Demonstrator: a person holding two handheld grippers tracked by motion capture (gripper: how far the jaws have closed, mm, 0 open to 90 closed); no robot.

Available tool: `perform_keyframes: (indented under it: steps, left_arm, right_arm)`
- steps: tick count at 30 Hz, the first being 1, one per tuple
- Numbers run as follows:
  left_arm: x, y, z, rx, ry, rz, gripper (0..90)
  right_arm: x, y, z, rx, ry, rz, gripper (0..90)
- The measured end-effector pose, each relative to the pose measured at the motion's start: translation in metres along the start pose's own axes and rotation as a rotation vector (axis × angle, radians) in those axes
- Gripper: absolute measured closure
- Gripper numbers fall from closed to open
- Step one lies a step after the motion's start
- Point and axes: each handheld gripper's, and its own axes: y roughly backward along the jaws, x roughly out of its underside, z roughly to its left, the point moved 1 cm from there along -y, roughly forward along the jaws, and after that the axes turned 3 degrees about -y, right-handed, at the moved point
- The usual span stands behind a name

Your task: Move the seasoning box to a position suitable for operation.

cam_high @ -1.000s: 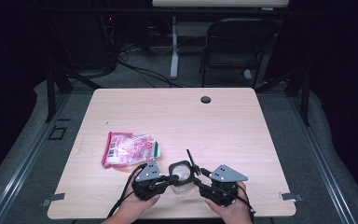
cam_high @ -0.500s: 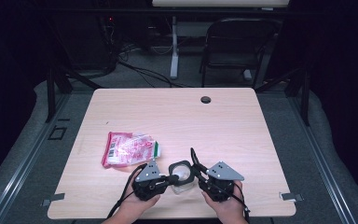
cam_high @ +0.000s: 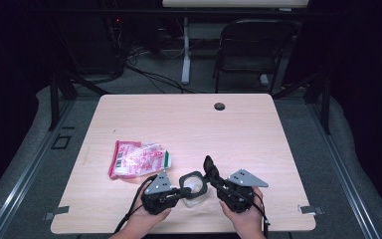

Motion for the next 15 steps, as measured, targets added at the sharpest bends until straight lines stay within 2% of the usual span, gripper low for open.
perform_keyframes:
  steps: [3, 7, 15]
  left_arm:
    - [0.000, 0.000, 0.000, 0.003, 0.019, -0.005, 87.2]
    - [0.001, 0.002, 0.001, -0.020, 0.020, -0.017, 81.5]
    - [0.006, 0.013, 0.010, -0.061, 0.055, -0.027, 76.7]
  right_arm:
    - [-0.001, 0.000, -0.001, 0.006, -0.002, -0.002, 82.3]
    - [-0.002, -0.002, -0.002, 0.012, 0.009, -0.005, 84.9]
    - [-0.009, -0.009, -0.014, -0.014, -0.009, -0.006, 85.3]
